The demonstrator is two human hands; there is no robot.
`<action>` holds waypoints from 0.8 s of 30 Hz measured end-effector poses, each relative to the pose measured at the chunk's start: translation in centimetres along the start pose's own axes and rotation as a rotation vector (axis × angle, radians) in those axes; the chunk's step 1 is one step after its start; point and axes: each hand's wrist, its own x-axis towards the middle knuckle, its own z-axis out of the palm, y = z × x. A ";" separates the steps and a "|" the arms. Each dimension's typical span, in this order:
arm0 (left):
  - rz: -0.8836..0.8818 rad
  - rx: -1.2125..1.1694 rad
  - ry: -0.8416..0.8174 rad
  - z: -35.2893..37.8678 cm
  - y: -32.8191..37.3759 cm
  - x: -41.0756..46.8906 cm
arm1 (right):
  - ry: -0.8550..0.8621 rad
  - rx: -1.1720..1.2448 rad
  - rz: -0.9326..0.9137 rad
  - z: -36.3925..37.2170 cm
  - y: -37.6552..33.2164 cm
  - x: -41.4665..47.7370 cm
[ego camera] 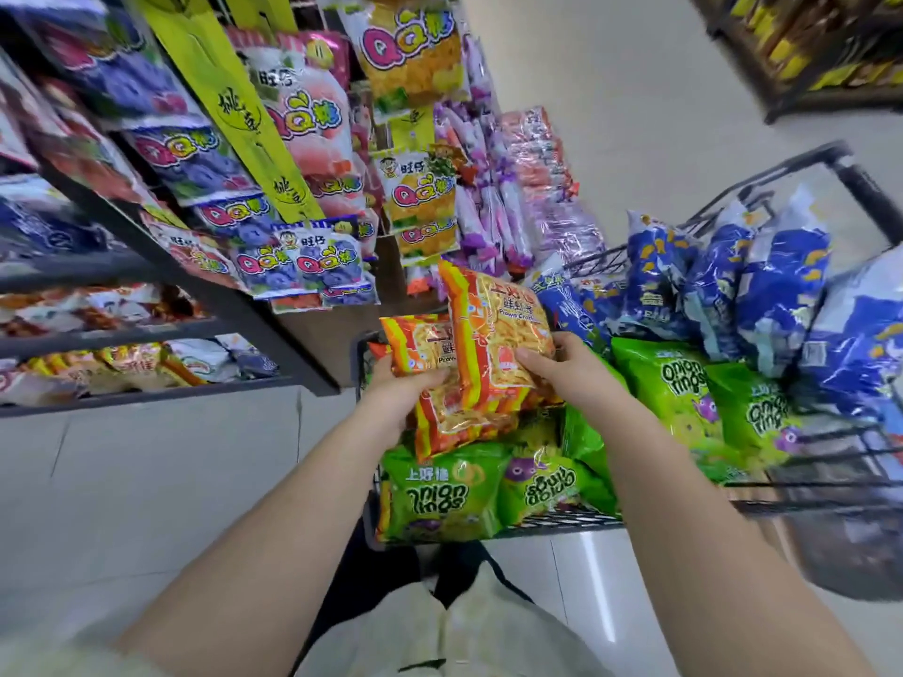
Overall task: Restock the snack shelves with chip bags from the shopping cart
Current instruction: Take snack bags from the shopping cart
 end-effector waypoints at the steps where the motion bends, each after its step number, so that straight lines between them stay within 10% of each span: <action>1: 0.004 -0.039 -0.008 -0.2 0.0 -0.2 | 0.002 0.050 -0.034 0.2 -0.2 -0.3; 24: 0.499 -0.614 0.472 -38.2 4.9 -11.0 | -0.216 0.092 -0.728 31.9 -22.0 -10.4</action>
